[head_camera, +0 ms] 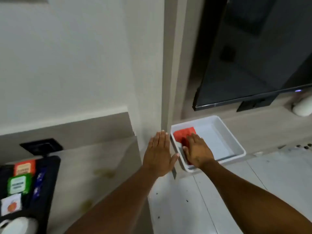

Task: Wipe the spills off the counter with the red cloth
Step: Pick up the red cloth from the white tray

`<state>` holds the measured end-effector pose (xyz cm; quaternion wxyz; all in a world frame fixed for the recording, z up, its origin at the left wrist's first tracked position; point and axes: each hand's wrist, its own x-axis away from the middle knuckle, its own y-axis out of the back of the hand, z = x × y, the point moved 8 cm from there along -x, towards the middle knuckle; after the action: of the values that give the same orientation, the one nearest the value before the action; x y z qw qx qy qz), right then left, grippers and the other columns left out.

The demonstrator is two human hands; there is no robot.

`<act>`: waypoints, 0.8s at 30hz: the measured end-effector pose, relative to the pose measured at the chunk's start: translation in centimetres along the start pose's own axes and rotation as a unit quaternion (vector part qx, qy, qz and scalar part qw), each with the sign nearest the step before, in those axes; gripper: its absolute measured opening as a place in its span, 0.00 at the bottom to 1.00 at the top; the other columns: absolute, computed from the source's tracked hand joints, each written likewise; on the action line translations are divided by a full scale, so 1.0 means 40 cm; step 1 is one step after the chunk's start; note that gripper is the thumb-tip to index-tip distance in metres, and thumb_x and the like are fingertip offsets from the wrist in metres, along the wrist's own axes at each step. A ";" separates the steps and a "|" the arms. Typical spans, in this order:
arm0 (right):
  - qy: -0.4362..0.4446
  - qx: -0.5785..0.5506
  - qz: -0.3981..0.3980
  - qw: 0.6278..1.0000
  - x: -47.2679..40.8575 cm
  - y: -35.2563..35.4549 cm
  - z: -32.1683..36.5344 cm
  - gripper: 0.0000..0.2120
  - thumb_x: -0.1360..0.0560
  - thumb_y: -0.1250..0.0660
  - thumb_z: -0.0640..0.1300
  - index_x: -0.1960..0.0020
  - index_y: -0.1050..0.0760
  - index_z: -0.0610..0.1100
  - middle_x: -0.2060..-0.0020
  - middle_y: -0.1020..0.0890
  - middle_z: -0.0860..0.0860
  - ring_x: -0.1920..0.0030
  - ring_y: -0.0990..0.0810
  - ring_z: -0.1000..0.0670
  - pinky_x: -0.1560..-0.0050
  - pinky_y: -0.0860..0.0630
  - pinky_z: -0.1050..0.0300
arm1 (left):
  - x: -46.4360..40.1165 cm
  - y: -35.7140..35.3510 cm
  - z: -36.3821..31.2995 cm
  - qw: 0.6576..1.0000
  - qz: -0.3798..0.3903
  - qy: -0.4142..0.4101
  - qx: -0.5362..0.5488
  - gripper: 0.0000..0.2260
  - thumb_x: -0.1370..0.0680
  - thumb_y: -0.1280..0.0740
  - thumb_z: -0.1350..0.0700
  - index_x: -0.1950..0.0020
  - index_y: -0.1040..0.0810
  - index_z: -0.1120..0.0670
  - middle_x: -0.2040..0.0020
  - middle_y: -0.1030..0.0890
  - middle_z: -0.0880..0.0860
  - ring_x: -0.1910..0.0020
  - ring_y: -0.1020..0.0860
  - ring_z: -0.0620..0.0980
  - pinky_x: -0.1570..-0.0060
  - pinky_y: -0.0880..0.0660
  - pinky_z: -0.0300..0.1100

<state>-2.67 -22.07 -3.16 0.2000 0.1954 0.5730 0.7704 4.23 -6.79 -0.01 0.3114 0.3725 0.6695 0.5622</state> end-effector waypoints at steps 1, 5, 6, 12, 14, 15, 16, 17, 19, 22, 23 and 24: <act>-0.004 0.002 0.016 1.000 -0.018 -0.033 -0.015 0.25 0.20 0.45 0.57 0.26 0.39 0.49 0.25 0.35 0.44 0.26 0.37 0.41 0.25 0.44 0.46 | -0.012 -0.040 -0.017 1.000 0.020 0.004 0.009 0.38 0.17 0.49 0.35 0.16 0.51 0.60 0.16 0.48 0.61 0.16 0.49 0.60 0.18 0.53 0.56; -0.020 0.005 0.057 0.998 -0.078 -0.135 -0.050 0.29 0.20 0.52 0.61 0.22 0.50 0.51 0.21 0.47 0.45 0.22 0.49 0.40 0.25 0.55 0.43 | -0.047 -0.123 -0.041 0.998 0.037 0.033 0.040 0.37 0.17 0.51 0.35 0.16 0.52 0.58 0.16 0.46 0.60 0.17 0.47 0.60 0.18 0.49 0.57; -0.018 0.004 0.069 0.997 -0.088 -0.158 -0.056 0.29 0.19 0.53 0.62 0.22 0.52 0.52 0.20 0.49 0.45 0.21 0.52 0.39 0.25 0.56 0.42 | -0.056 -0.139 -0.042 0.997 0.047 0.037 0.046 0.37 0.17 0.51 0.35 0.16 0.53 0.58 0.15 0.47 0.60 0.16 0.48 0.60 0.18 0.49 0.56; -0.035 -0.015 0.131 0.991 -0.120 -0.193 -0.063 0.38 0.21 0.36 0.47 0.22 0.58 0.57 0.20 0.58 0.49 0.21 0.58 0.40 0.25 0.47 0.35 | -0.089 -0.188 -0.029 0.996 0.078 0.035 0.038 0.39 0.18 0.54 0.33 0.16 0.57 0.57 0.15 0.50 0.58 0.16 0.51 0.58 0.17 0.53 0.55; -0.038 -0.025 0.144 0.989 -0.123 -0.162 -0.059 0.40 0.23 0.32 0.46 0.22 0.54 0.56 0.20 0.54 0.49 0.22 0.53 0.39 0.26 0.43 0.35 | -0.083 -0.187 -0.023 0.995 0.077 0.036 0.042 0.39 0.18 0.53 0.33 0.16 0.57 0.57 0.15 0.50 0.58 0.16 0.52 0.58 0.18 0.52 0.56; -0.037 -0.032 0.138 0.989 -0.122 -0.139 -0.054 0.38 0.24 0.31 0.44 0.22 0.50 0.55 0.21 0.49 0.48 0.22 0.48 0.38 0.27 0.39 0.35 | -0.078 -0.183 -0.020 0.996 0.073 0.035 0.044 0.39 0.17 0.53 0.33 0.16 0.57 0.58 0.15 0.50 0.58 0.16 0.52 0.58 0.18 0.52 0.56; -0.033 -0.062 0.117 0.991 -0.121 -0.111 -0.047 0.34 0.24 0.32 0.40 0.24 0.45 0.53 0.23 0.43 0.45 0.25 0.41 0.37 0.29 0.35 0.36 | -0.070 -0.178 -0.017 0.996 0.068 0.036 0.044 0.39 0.17 0.52 0.34 0.16 0.57 0.58 0.15 0.50 0.59 0.16 0.52 0.58 0.18 0.52 0.56; -0.026 -0.101 0.087 0.991 -0.120 -0.083 -0.038 0.29 0.24 0.36 0.37 0.26 0.39 0.50 0.26 0.37 0.43 0.29 0.35 0.37 0.33 0.30 0.37 | -0.062 -0.173 -0.013 0.996 0.065 0.034 0.041 0.38 0.17 0.52 0.34 0.16 0.56 0.58 0.15 0.50 0.59 0.16 0.52 0.58 0.18 0.53 0.56; -0.015 -0.152 0.045 0.987 -0.093 -0.036 -0.019 0.25 0.25 0.40 0.34 0.29 0.33 0.48 0.31 0.32 0.43 0.34 0.30 0.39 0.37 0.27 0.40 | -0.034 -0.159 -0.005 0.997 0.061 0.032 0.034 0.39 0.17 0.53 0.34 0.16 0.56 0.59 0.15 0.51 0.60 0.16 0.53 0.58 0.18 0.54 0.55; -0.011 -0.148 0.028 0.989 -0.025 -0.012 0.008 0.29 0.26 0.41 0.32 0.27 0.35 0.49 0.27 0.35 0.44 0.29 0.35 0.40 0.33 0.30 0.40 | 0.034 -0.134 0.012 0.998 0.052 0.026 0.022 0.39 0.17 0.54 0.34 0.17 0.56 0.60 0.15 0.51 0.60 0.16 0.54 0.59 0.19 0.57 0.54; -0.020 -0.146 0.020 0.989 0.008 -0.012 0.022 0.30 0.25 0.40 0.32 0.26 0.37 0.50 0.25 0.37 0.45 0.27 0.37 0.40 0.31 0.31 0.39 | 0.068 -0.122 0.022 0.999 0.044 0.027 0.018 0.39 0.17 0.53 0.34 0.17 0.55 0.60 0.15 0.51 0.61 0.16 0.53 0.59 0.19 0.57 0.53; -0.035 -0.140 0.016 0.989 0.047 -0.017 0.041 0.32 0.25 0.38 0.33 0.25 0.40 0.52 0.24 0.39 0.46 0.26 0.38 0.39 0.30 0.32 0.38 | 0.106 -0.113 0.031 0.999 0.038 0.026 0.014 0.39 0.17 0.52 0.34 0.17 0.54 0.60 0.15 0.50 0.61 0.16 0.53 0.59 0.19 0.57 0.53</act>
<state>-3.32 -19.60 -3.23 0.2331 0.2019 0.4489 0.8387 2.37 -2.97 -4.67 0.2673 0.3874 0.6703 0.5738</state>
